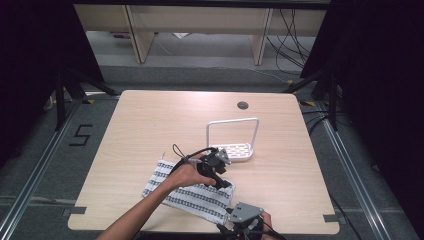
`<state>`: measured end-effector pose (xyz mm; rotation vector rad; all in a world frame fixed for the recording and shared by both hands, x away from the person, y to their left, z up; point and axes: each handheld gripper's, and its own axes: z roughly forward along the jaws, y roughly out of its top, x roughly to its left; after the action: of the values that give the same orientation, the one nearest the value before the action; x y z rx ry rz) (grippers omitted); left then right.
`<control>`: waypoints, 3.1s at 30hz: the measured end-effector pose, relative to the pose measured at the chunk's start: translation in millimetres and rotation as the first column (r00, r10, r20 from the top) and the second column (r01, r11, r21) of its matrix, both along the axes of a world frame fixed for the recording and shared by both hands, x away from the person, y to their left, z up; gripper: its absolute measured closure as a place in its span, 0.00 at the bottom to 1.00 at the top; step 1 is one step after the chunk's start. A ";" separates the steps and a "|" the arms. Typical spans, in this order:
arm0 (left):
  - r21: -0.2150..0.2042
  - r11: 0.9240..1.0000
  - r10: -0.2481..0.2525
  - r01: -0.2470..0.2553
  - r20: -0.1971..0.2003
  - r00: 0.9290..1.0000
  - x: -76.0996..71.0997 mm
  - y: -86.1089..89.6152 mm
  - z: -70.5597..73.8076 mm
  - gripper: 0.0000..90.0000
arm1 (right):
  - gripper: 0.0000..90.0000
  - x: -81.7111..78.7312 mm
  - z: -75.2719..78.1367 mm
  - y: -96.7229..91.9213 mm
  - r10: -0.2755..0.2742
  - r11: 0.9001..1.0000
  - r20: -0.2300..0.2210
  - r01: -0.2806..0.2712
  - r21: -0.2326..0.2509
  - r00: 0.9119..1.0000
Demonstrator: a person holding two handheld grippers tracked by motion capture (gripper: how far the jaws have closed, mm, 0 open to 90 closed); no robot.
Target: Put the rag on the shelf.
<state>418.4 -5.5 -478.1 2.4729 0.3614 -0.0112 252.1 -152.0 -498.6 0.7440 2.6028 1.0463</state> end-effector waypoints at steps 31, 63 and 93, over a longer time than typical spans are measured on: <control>0.108 0.979 -0.173 0.172 0.000 0.985 -5.0 -25.0 -11.2 0.92 | 0.82 10.2 -11.1 3.8 -0.013 1.000 -0.029 0.013 -0.008 0.999; -0.262 0.958 0.158 -0.117 0.142 0.977 7.9 26.4 121.0 0.96 | 0.99 47.2 104.9 -65.7 -0.116 0.988 0.250 0.085 0.132 0.961; -0.427 0.838 0.432 -0.339 0.138 0.891 25.8 49.4 193.1 0.96 | 1.00 149.9 207.8 -76.4 -0.258 0.955 0.334 0.188 0.227 0.907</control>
<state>444.3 43.9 -285.0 1.9379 0.6840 0.3395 402.0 -228.4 -290.8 0.7855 2.0747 1.2384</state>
